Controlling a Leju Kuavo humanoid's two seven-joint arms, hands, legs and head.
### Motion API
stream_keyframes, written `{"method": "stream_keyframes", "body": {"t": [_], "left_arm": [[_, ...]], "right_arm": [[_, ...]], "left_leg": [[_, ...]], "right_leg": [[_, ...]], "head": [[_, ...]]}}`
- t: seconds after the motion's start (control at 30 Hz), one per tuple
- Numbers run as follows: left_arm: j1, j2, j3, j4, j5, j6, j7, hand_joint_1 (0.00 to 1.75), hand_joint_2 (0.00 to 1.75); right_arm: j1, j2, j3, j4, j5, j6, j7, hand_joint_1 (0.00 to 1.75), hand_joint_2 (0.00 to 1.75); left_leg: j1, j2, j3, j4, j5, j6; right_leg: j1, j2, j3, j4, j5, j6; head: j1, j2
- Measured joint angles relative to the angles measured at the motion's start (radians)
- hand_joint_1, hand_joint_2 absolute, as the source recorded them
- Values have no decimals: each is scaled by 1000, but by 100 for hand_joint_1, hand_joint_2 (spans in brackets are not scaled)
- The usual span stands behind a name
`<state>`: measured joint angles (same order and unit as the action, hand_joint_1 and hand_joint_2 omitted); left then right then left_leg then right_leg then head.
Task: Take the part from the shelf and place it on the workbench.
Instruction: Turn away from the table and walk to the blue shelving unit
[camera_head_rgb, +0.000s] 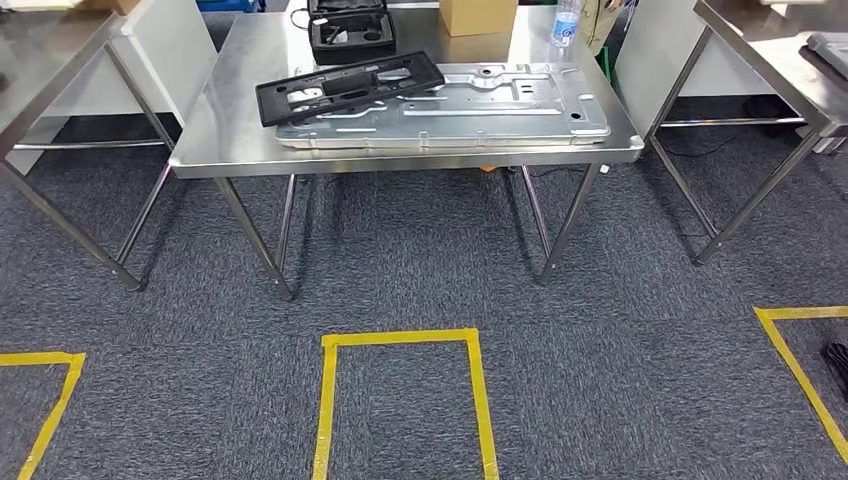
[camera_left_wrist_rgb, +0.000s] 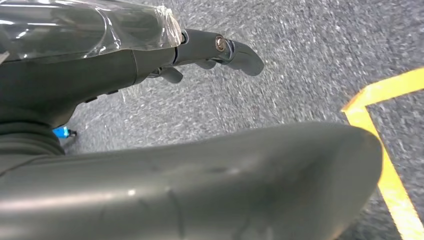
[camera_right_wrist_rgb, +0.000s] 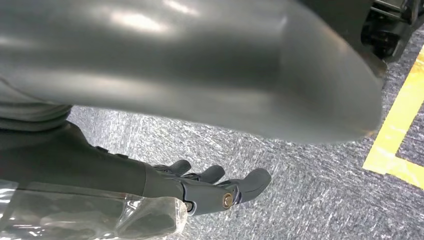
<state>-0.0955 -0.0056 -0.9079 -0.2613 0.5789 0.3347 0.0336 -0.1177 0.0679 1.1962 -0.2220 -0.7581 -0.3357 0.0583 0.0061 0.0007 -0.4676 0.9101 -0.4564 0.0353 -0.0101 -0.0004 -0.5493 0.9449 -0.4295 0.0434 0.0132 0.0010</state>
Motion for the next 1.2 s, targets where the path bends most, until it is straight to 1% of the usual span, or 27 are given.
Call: {"method": "stream_keyframes", "body": {"t": [0.03,0.07,0.13,0.17,0.2,0.3,0.33,0.43,0.47,0.5,0.53,0.57,0.6,0.63,0.67,0.7,0.73,0.77,0.8,0.87,0.9,0.93,1.03,1.07,1.1,1.17,1.2], "left_arm": [[-1,1,0,0,0,0,0,0,0],[-2,2,0,0,0,0,0,0,0],[-2,4,0,0,0,0,0,0,0],[-1,4,0,0,2,-1,1,0,0],[-1,5,0,1,3,-1,3,0,0],[-1,5,0,1,5,-2,10,0,0],[-1,5,0,1,4,-2,10,0,0],[-1,5,0,1,4,-2,11,0,0],[-1,5,1,1,3,-2,11,0,0],[-1,5,0,1,-5,2,13,0,0],[-1,3,-1,1,-16,8,15,0,0],[-2,0,-2,1,-29,15,19,0,0],[-3,-3,-4,1,-41,20,23,0,0],[-4,-7,-5,1,-47,22,27,0,0],[-5,-9,-6,1,-49,22,31,0,0],[-6,-11,-6,1,-49,22,34,0,0],[-6,-12,-7,1,-49,22,37,0,0],[-5,-13,-8,1,-48,21,38,0,0],[-5,-13,-10,1,-48,20,38,0,0],[-7,-15,-13,1,-45,18,34,0,87],[-9,-16,-15,1,-42,17,31,0,131],[-10,-17,-17,1,-39,16,29,0,175],[-7,-23,-28,1,-39,16,53,0,175],[-6,-25,-31,1,-44,18,67,0,175],[-6,-26,-32,1,-51,20,78,0,175],[-4,-28,-30,1,-71,20,88,0,175],[-3,-28,-27,1,-82,16,89,0,175]], "right_arm": [[0,0,0,0,1,0,0,0,0],[0,0,0,0,1,0,0,0,0],[0,0,0,0,2,0,0,0,0],[1,0,0,0,2,0,0,0,0],[1,0,0,0,2,0,-1,0,0],[2,0,0,0,2,-2,-2,0,0],[1,0,0,0,2,-2,-1,0,0],[1,0,0,0,1,-2,-1,0,0],[0,0,0,0,-1,-2,-1,0,0],[0,0,0,0,-10,-2,1,0,0],[0,-2,0,0,-24,1,3,0,0],[0,-4,0,0,-38,4,5,0,0],[1,-6,0,1,-51,8,7,0,0],[2,-9,0,1,-57,11,7,0,0],[2,-11,-1,1,-58,12,7,0,0],[2,-14,-1,1,-58,12,7,0,0],[2,-16,-1,1,-58,12,7,0,0],[3,-18,-1,1,-58,10,8,0,0],[3,-20,-1,1,-57,8,8,0,0],[2,-22,-1,1,-52,-1,11,0,0],[1,-23,-1,1,-49,-7,13,0,0],[0,-24,-1,1,-46,-15,16,0,44],[0,-26,0,1,-38,-48,33,0,175],[1,-26,0,1,-34,-59,41,0,175],[4,-26,-2,1,-29,-66,48,0,175],[14,-27,-14,1,-9,-69,55,0,175],[23,-28,-24,1,5,-66,56,0,175]], "left_leg": [[1,1,-7,-1,7,10],[1,3,-14,-2,14,19],[-4,6,-30,-1,26,27],[-7,7,-38,0,31,28],[-9,7,-46,2,36,28],[-12,8,-60,7,45,26],[-13,7,-61,8,45,25],[-13,7,-61,8,46,25],[-14,7,-63,11,47,23],[-15,8,-67,15,50,17],[-15,7,-76,27,45,7],[-14,7,-92,56,26,-5],[-10,6,-112,100,-4,-16],[-6,5,-138,166,-49,-26],[-3,5,-164,241,-92,-31],[0,5,-181,301,-120,-36],[3,5,-183,332,-131,-39],[6,5,-164,318,-122,-41],[8,5,-124,261,-97,-42],[9,4,-24,95,-44,-40],[7,2,8,35,-28,-36],[5,1,22,4,-22,-30],[1,0,11,1,-12,-8],[1,1,7,0,-6,1],[2,3,3,-2,0,10],[-1,4,-7,-1,8,22],[-4,5,-11,-1,11,25]], "right_leg": [[-1,0,-14,29,-25,3],[-2,0,-35,80,-64,5],[-2,0,-89,226,-150,7],[-2,0,-106,282,-175,7],[-2,0,-104,302,-179,6],[-1,0,-23,197,-126,1],[-1,0,-6,171,-115,0],[-1,0,4,155,-109,-1],[0,0,31,108,-100,-3],[2,0,55,63,-89,-8],[2,0,73,19,-73,-17],[2,-1,86,-18,-58,-28],[2,-1,75,-19,-47,-37],[0,-1,64,-20,-36,-44],[0,-2,55,-19,-30,-45],[0,-2,46,-19,-23,-44],[0,-1,38,-18,-17,-43],[0,-1,31,-18,-12,-41],[0,0,25,-18,-8,-38],[1,1,18,-17,-1,-30],[2,1,15,-16,2,-25],[4,0,12,-15,6,-20],[1,1,1,-8,10,-3],[0,1,-9,11,-5,1],[-1,2,-26,50,-34,4],[-1,2,-79,185,-117,7],[-1,2,-103,252,-148,7]], "head": [[1,0],[2,0],[3,0],[3,0],[3,0],[3,0],[3,0],[3,0],[3,0],[3,0],[2,0],[1,0],[0,0],[-1,0],[-2,0],[-2,0],[-2,0],[-2,0],[-2,0],[-2,0],[-2,0],[-1,0],[0,0],[1,0],[2,0],[4,0],[4,0]]}}
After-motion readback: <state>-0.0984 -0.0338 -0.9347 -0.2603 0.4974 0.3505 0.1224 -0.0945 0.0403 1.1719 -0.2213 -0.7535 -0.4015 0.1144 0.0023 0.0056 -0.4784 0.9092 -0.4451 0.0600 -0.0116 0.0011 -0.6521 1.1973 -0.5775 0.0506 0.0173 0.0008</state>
